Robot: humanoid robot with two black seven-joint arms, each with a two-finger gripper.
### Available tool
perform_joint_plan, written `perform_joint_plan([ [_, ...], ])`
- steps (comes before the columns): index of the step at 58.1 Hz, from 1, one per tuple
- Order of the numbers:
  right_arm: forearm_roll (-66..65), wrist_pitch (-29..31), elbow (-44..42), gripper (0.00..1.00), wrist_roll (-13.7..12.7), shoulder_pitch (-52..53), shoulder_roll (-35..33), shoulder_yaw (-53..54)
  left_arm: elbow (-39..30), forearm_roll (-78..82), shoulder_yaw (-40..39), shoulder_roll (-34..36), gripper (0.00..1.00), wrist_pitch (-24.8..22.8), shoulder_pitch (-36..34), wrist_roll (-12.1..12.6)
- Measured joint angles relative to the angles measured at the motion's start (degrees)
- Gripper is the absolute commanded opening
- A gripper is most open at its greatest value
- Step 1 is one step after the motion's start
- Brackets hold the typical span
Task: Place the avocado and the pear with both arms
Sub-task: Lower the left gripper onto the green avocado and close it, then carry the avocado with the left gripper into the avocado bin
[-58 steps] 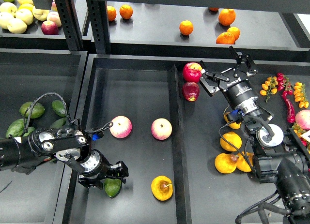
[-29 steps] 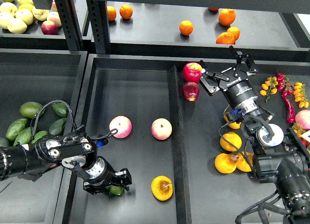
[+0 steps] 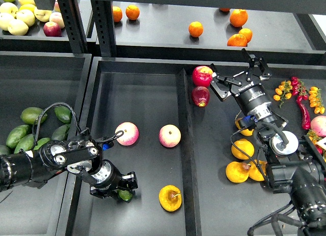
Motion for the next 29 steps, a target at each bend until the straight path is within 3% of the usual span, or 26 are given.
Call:
perform_joint_plan([
  [29, -0.07, 0.0, 0.27, 0.99, -0.17, -0.64, 0.0, 0.01, -0.14, 5.13, -3.83, 0.62, 0.42, 0.01, 1.02, 0.0],
])
